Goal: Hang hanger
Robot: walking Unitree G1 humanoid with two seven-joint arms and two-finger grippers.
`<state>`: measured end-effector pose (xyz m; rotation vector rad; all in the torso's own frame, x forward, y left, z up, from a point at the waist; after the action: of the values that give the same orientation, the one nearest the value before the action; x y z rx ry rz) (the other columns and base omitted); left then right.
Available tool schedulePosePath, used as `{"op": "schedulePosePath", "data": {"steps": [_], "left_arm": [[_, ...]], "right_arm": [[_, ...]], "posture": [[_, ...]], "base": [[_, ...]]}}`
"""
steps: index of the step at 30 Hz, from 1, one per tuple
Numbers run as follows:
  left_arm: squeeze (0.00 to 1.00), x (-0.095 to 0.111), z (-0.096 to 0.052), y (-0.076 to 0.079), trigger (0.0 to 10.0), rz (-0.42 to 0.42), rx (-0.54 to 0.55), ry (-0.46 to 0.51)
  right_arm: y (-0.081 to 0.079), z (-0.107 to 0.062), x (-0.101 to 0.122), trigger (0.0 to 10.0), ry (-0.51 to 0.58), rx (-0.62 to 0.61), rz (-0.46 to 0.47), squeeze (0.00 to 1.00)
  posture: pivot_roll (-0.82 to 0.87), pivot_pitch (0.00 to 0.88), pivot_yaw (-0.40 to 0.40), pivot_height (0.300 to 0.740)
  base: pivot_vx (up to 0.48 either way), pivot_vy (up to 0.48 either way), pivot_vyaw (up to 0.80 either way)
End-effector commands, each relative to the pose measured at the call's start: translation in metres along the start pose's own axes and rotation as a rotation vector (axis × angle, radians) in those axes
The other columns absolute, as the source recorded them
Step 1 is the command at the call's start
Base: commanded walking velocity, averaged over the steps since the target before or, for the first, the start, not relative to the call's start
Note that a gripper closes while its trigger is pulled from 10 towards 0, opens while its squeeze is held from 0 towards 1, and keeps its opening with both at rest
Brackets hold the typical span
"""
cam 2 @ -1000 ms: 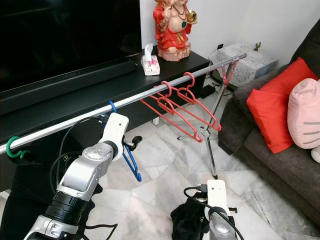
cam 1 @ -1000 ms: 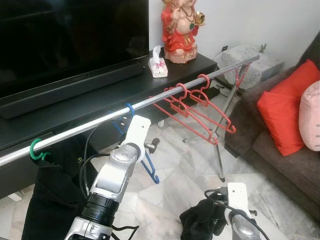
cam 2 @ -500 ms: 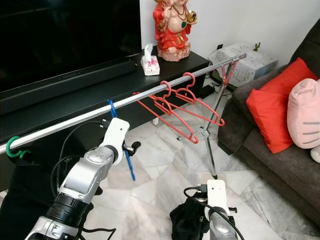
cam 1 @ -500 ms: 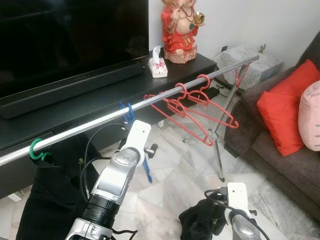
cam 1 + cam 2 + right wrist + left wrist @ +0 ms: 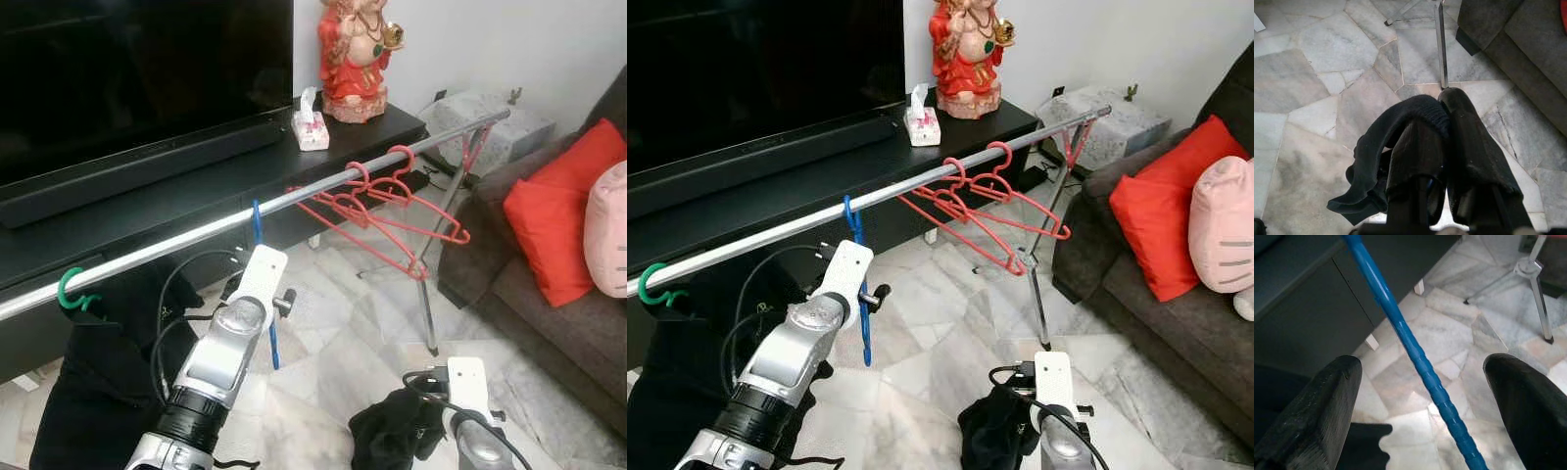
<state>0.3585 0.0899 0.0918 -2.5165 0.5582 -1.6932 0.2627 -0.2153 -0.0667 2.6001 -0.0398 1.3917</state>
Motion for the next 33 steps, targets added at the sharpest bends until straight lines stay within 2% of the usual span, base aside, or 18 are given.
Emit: {"op": "schedulePosePath", "data": {"steps": [1,9,14,15,16,17,18,19,20,25,33], "left_arm": [[0.0,0.005,0.003,0.001,10.0,0.013,0.008,0.038],[0.0,0.004,0.015,0.004,10.0,0.0,0.011,0.091],[0.0,0.004,0.024,0.0,10.0,-0.063,0.035,0.117],[0.0,0.004,0.025,-0.001,8.3,-0.066,0.037,0.117],[0.0,0.003,0.026,-0.001,8.3,-0.068,0.038,0.117],[0.0,0.003,0.027,-0.002,5.1,-0.071,0.045,0.118],[0.0,0.002,0.029,-0.005,0.8,-0.077,0.057,0.12],[0.0,0.002,0.029,-0.005,0.8,-0.077,0.057,0.12],[0.0,0.001,0.032,-0.009,0.0,-0.078,0.073,0.116],[0.0,-0.004,0.036,-0.016,0.0,-0.092,0.109,0.101],[0.0,-0.011,0.04,-0.015,0.0,-0.092,0.118,0.088]], "right_arm": [[0.004,0.002,0.003,10.0,0.001,-0.005,-0.006,0.0],[0.004,0.002,0.004,10.0,0.005,-0.003,-0.009,0.0],[0.005,0.002,0.005,10.0,0.005,-0.002,-0.011,0.0],[0.005,0.002,0.005,10.0,0.005,-0.002,-0.011,0.0],[0.005,0.002,0.005,10.0,0.005,-0.002,-0.012,0.0],[0.005,0.002,0.005,10.0,0.005,-0.002,-0.012,0.0],[0.006,0.002,0.005,10.0,0.004,-0.003,-0.013,0.0],[0.006,0.002,0.005,10.0,0.004,-0.003,-0.013,0.0],[0.007,0.002,0.004,10.0,0.001,-0.004,-0.014,0.0],[0.011,0.001,0.001,10.0,-0.007,-0.007,-0.015,0.0],[0.013,0.001,-0.002,10.0,-0.018,-0.009,-0.014,0.0]], "posture": [[-0.12,0.0,-0.096,0.74],[-0.12,0.0,-0.106,0.74],[-0.13,0.0,-0.11,0.74],[-0.13,0.0,-0.11,0.74],[-0.13,0.0,-0.11,0.74],[-0.13,0.0,-0.112,0.74],[-0.13,0.0,-0.113,0.74],[-0.13,0.0,-0.113,0.74],[-0.13,0.0,-0.114,0.74],[-0.13,0.0,-0.116,0.74],[-0.13,0.0,-0.119,0.74]], "base": [[0.0,0.0,0.0],[0.0,0.0,0.0],[0.0,0.0,0.0],[0.0,0.0,0.0],[0.0,0.0,0.0],[0.0,0.0,0.0],[0.0,0.0,0.0],[0.0,0.0,0.0],[0.0,0.0,0.0],[0.0,0.0,0.0],[0.0,0.0,0.0]]}}
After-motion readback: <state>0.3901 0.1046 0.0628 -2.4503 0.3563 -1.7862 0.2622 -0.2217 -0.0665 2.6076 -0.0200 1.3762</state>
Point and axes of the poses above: a point about 5 cm out from each wrist's last joint towards the gripper, its own z axis pointing out of the wrist towards the gripper, its own x axis along the axis of the wrist's last joint, y = z × x, the point moved 4 cm from there along z, pointing out of the wrist towards the gripper, and after that the axes turned 1 degree about z, right-handed, at the moved point
